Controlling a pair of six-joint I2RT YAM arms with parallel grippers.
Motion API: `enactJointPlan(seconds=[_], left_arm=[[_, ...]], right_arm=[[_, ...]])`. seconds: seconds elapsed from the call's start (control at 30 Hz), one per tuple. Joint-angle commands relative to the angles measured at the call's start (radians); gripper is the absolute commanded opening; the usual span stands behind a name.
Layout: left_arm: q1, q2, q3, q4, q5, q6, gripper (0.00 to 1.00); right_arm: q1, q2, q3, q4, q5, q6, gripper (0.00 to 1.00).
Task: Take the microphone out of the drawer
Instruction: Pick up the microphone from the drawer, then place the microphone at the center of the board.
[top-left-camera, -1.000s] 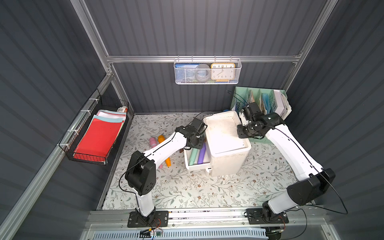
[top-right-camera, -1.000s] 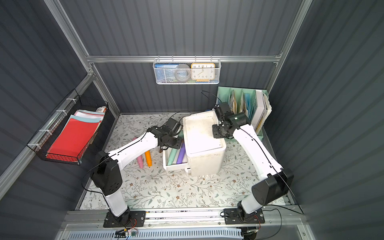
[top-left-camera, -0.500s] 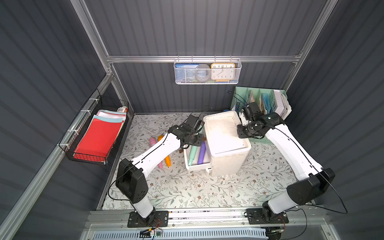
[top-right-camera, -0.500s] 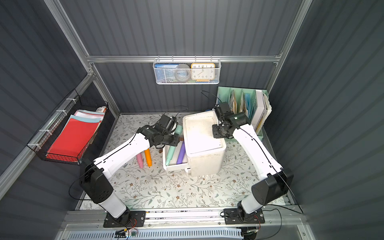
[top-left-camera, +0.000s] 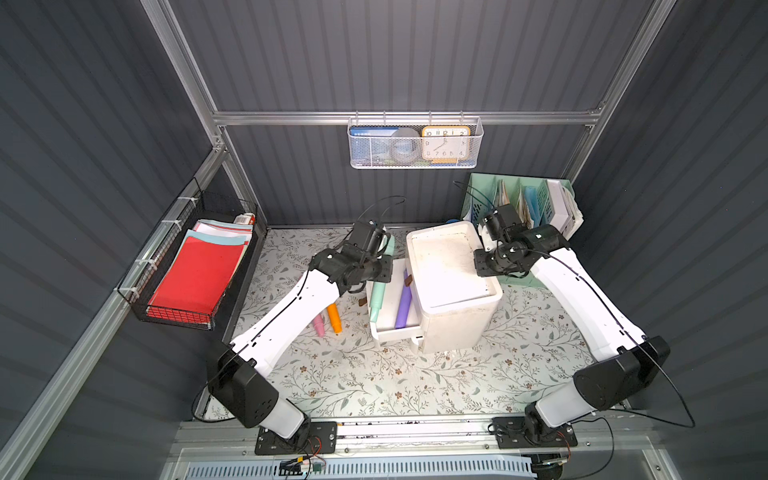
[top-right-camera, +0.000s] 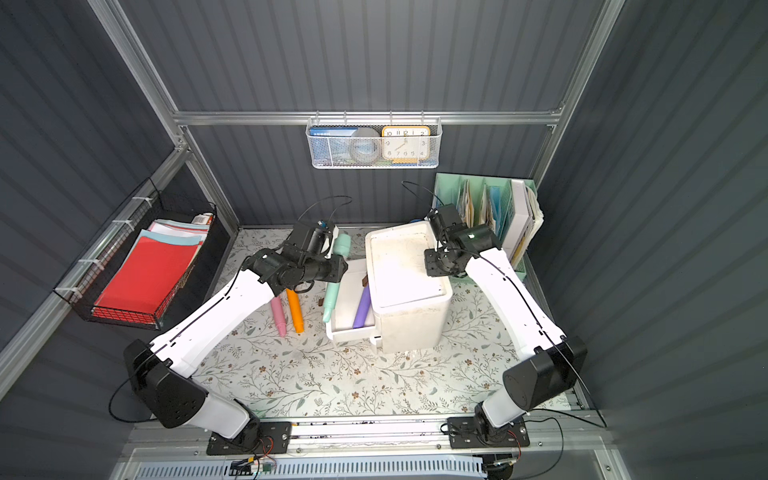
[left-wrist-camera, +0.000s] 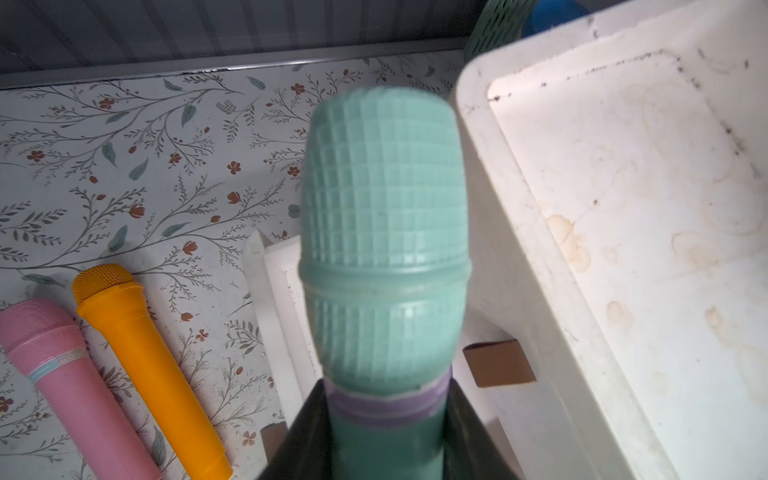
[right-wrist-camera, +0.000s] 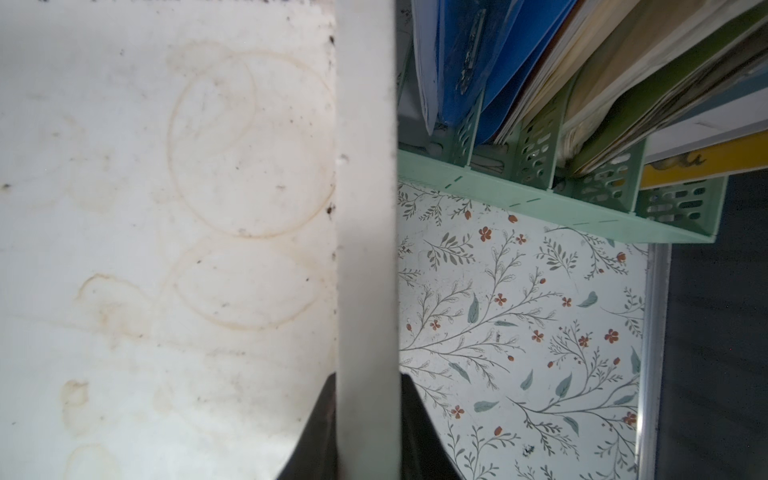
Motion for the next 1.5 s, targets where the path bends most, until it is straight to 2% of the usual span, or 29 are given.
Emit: enactJointPlan(seconds=[0.0, 0.23, 0.4, 0.5, 0.97, 1.07, 1.47], left_arm=[[0.055, -0.062, -0.036, 0.038, 0.008, -0.010, 0.19], [0.147, -0.136, -0.157, 0.067, -0.059, 0.005, 0.18], [0.221, -0.171, -0.256, 0.104, -0.056, 0.002, 0.18], [0.277, -0.195, -0.366, 0.143, -0.055, -0.013, 0.18], [0.645, -0.256, -0.730, 0.398, 0.109, -0.191, 0.16], [0.692, -0.236, -0.748, 0.422, 0.110, -0.200, 0.17], [0.780, -0.030, -0.705, 0.404, 0.091, -0.120, 0.18]], right_arm=[[0.003, 0.083, -0.056, -0.049, -0.037, 0.009, 0.00], [0.002, 0.083, -0.062, -0.045, -0.038, 0.009, 0.00], [0.003, 0.082, -0.071, -0.038, -0.041, 0.009, 0.00], [0.003, 0.082, -0.077, -0.034, -0.043, 0.010, 0.00], [0.003, 0.081, -0.101, -0.021, -0.044, 0.009, 0.00], [0.003, 0.079, -0.110, -0.021, -0.041, 0.007, 0.00], [0.003, 0.083, -0.129, -0.005, -0.055, 0.009, 0.00]])
